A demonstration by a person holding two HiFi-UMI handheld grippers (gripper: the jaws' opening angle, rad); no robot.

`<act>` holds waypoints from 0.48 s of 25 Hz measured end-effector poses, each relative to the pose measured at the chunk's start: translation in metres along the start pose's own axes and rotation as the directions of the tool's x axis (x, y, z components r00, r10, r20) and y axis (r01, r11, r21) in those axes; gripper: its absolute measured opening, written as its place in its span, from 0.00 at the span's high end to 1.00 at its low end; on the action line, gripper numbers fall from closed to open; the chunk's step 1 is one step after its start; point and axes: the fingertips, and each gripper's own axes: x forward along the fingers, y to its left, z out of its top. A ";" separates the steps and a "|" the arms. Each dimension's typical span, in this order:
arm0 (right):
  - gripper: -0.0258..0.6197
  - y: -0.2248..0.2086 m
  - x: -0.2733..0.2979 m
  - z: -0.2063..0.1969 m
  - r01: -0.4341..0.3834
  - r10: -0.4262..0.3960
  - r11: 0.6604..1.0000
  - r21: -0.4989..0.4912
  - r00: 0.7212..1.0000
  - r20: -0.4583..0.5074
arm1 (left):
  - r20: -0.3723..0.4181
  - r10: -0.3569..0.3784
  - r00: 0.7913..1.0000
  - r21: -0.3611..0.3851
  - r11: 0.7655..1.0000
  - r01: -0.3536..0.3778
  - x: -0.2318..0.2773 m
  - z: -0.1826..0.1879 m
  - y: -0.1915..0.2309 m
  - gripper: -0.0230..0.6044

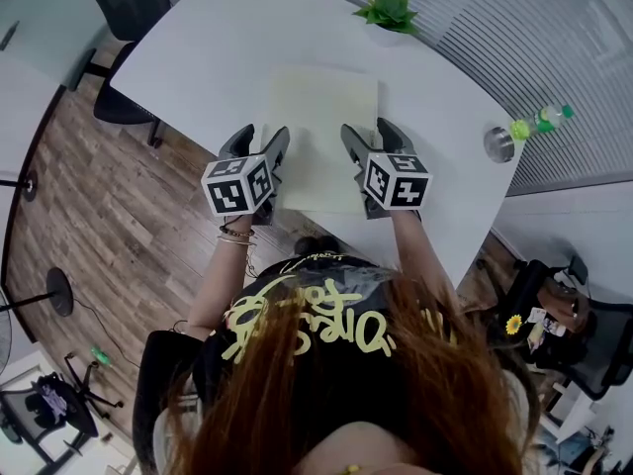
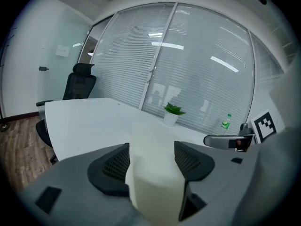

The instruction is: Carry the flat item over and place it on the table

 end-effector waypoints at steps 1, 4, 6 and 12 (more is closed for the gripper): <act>0.46 0.002 -0.002 0.005 -0.006 0.006 1.000 0.000 1.000 0.016 | 0.012 -0.002 1.000 0.001 1.000 0.002 -0.001 0.004 -0.001 0.50; 0.46 0.006 -0.009 0.022 -0.023 0.024 1.000 -0.003 0.998 0.067 | 0.050 -0.010 0.999 0.002 1.000 0.010 -0.005 0.015 -0.005 0.51; 0.46 0.009 -0.015 0.032 -0.037 0.037 0.999 -0.002 0.995 0.095 | 0.066 -0.015 0.998 0.007 1.000 0.015 -0.008 0.020 -0.008 0.51; 0.46 0.020 -0.028 0.059 -0.063 0.067 0.998 -0.028 0.984 0.164 | 0.114 -0.029 0.993 0.020 0.999 0.026 -0.017 0.038 -0.014 0.52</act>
